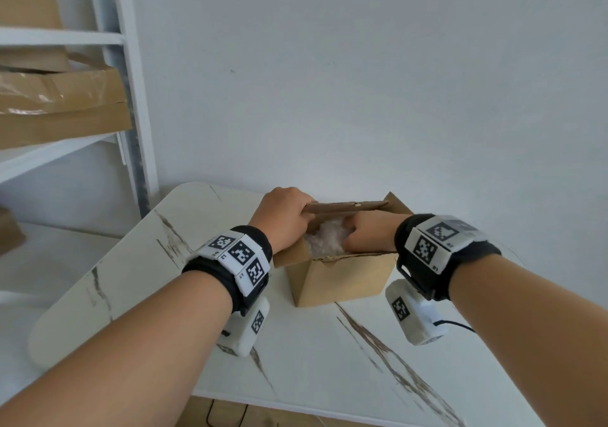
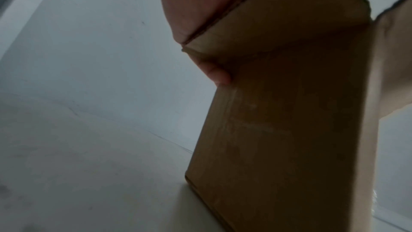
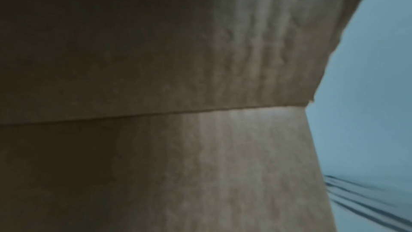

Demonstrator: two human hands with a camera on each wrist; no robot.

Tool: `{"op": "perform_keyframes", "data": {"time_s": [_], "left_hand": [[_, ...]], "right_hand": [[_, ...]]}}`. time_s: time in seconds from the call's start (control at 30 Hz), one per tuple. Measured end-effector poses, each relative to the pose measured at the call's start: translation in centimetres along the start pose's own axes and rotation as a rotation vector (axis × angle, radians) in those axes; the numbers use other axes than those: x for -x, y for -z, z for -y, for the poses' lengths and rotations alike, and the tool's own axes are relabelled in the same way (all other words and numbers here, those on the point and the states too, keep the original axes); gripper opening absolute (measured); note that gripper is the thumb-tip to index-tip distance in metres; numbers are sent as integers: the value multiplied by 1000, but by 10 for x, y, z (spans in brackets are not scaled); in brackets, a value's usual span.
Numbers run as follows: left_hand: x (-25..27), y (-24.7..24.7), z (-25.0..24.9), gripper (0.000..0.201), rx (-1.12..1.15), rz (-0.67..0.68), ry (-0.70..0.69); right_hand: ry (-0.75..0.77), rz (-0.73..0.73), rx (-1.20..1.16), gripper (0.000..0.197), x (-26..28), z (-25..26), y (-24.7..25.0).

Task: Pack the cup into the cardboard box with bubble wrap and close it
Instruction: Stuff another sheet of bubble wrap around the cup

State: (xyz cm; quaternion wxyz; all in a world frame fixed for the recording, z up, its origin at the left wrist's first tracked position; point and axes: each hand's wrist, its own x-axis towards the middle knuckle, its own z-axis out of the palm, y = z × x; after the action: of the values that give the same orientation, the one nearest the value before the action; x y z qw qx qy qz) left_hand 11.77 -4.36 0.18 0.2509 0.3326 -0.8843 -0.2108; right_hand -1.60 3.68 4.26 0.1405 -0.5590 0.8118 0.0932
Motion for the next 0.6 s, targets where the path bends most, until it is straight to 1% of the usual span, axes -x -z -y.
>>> {"op": "perform_keyframes", "data": {"time_s": [0.07, 0.13, 0.2, 0.23, 0.27, 0.37, 0.43, 0.47, 0.53, 0.6], "left_hand": [[-3, -1, 2, 19, 13, 12, 20], [-5, -1, 3, 20, 14, 20, 37], [-6, -2, 3, 20, 16, 27, 49], [-6, -1, 3, 21, 20, 28, 53], [-6, -1, 4, 22, 26, 33, 57], [-6, 1, 5, 29, 49, 49, 78], [-7, 0, 6, 22, 68, 56, 92], [-7, 0, 6, 17, 78, 53, 101], [-6, -1, 6, 18, 90, 40, 108], [-5, -1, 6, 20, 84, 39, 94]], "right_hand": [[-15, 16, 60, 38, -7, 2, 3], [-13, 67, 146, 36, -12, 8, 6], [-6, 76, 202, 35, -16, 11, 5], [-8, 47, 219, 33, -18, 11, 3], [-12, -16, 237, 30, -17, 11, 2], [-30, -281, 297, 21, -9, 9, -2], [8, -392, 317, 14, -2, 10, -1], [41, -428, 304, 17, 1, 9, 0], [115, -430, 242, 29, 4, 3, -1], [191, -362, 176, 36, 7, -4, -3]]}}
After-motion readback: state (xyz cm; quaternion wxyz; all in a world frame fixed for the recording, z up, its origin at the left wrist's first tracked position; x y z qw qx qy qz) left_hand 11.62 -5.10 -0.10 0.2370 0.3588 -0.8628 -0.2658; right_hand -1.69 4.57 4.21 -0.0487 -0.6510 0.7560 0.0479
